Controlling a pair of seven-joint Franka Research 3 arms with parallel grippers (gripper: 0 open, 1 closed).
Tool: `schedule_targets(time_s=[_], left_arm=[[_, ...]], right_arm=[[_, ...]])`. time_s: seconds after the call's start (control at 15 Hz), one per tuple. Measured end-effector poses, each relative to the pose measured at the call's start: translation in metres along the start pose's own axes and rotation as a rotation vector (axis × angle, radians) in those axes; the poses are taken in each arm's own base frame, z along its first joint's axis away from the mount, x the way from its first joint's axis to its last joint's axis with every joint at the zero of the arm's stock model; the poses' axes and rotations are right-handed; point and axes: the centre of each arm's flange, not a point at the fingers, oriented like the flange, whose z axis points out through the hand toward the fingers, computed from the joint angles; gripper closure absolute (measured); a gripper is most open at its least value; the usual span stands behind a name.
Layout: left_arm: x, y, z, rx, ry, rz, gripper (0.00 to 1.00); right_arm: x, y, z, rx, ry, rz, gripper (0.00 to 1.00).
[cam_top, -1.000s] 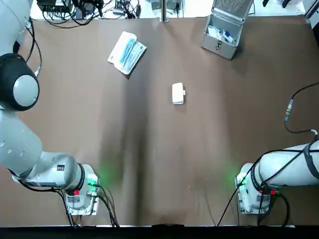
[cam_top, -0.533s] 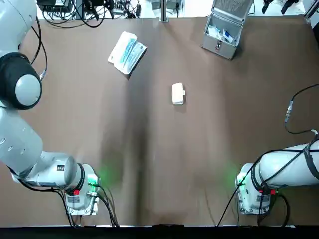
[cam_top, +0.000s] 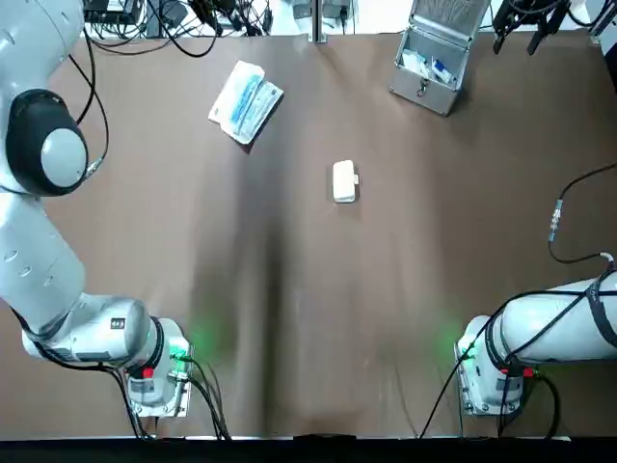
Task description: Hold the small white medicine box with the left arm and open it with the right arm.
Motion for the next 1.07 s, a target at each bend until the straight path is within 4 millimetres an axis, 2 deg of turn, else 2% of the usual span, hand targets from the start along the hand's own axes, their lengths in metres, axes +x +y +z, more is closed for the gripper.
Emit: schedule_targets(time_s=[0.2, 0.53, 0.67, 0.73, 0.8, 0.93, 1.07], left_arm=[[0.007, -0.012, 0.014, -0.090, 0.031, 0.041, 0.00], [0.015, -0.027, 0.035, -0.209, 0.089, 0.130, 0.00], [0.017, -0.035, 0.046, -0.266, 0.113, 0.180, 0.00], [0.019, -0.038, 0.053, -0.304, 0.131, 0.193, 0.00], [0.020, -0.042, 0.060, -0.340, 0.145, 0.199, 0.00], [0.022, -0.052, 0.078, -0.399, 0.168, 0.215, 0.00], [0.025, -0.062, 0.096, -0.459, 0.208, 0.264, 0.01]], right_arm=[[0.007, -0.005, 0.028, 0.005, 0.002, -0.007, 0.04], [0.012, -0.029, 0.072, 0.034, 0.001, -0.038, 0.05], [0.013, -0.032, 0.084, 0.059, -0.007, -0.034, 0.10], [0.015, -0.034, 0.090, 0.074, -0.014, -0.030, 0.13], [0.017, -0.034, 0.096, 0.083, -0.022, -0.026, 0.21], [0.022, -0.035, 0.110, 0.089, -0.042, -0.021, 0.23], [0.029, -0.036, 0.127, 0.088, -0.070, -0.020, 0.41]])
